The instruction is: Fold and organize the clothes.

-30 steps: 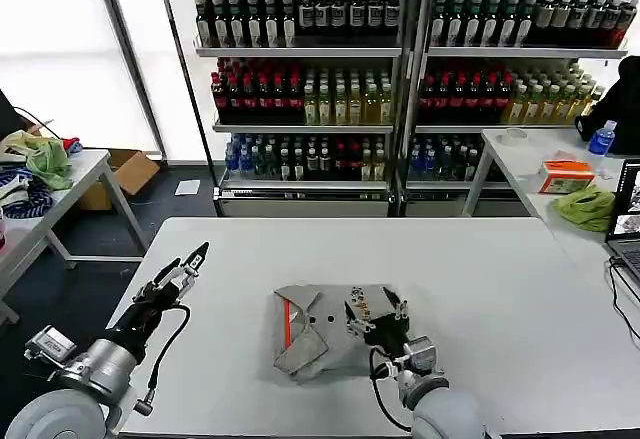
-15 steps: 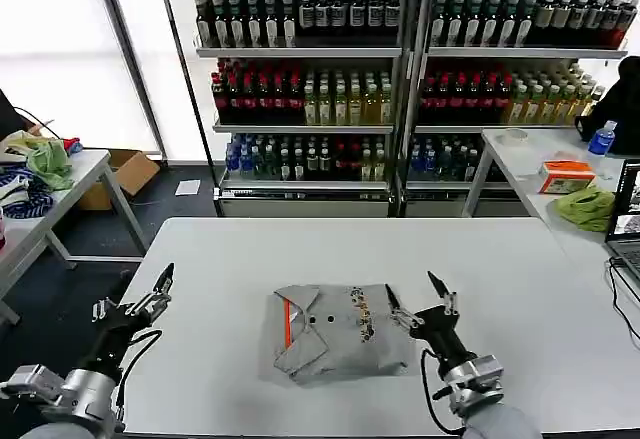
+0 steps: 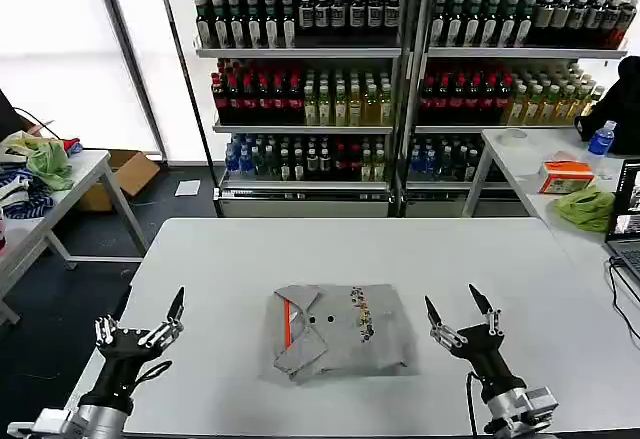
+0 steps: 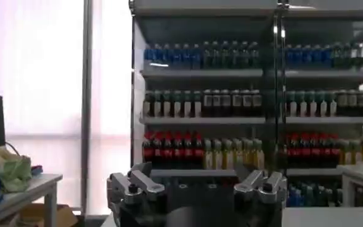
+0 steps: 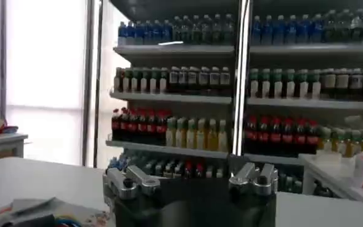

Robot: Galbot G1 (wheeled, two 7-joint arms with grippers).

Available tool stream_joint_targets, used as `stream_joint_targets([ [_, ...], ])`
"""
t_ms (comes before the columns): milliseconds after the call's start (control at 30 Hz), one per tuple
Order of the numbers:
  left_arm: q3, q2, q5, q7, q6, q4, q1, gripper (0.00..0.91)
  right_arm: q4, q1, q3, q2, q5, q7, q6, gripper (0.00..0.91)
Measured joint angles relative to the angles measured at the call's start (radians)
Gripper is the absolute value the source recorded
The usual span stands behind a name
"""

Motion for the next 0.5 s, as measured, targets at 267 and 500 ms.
stream_joint_targets([
  [267, 0.015, -0.046, 0.109, 0.021, -0.087, 0.028, 0.037, 0.907, 0.018, -0.051, 0.036, 0.008, 0.005, -0.032, 0.050, 0.907],
  [500, 0.027, -0.088, 0.149, 0.034, -0.151, 0.046, 0.061, 0.907, 0.043, -0.083, 0.051, 0.013, 0.015, -0.051, 0.064, 0.907],
])
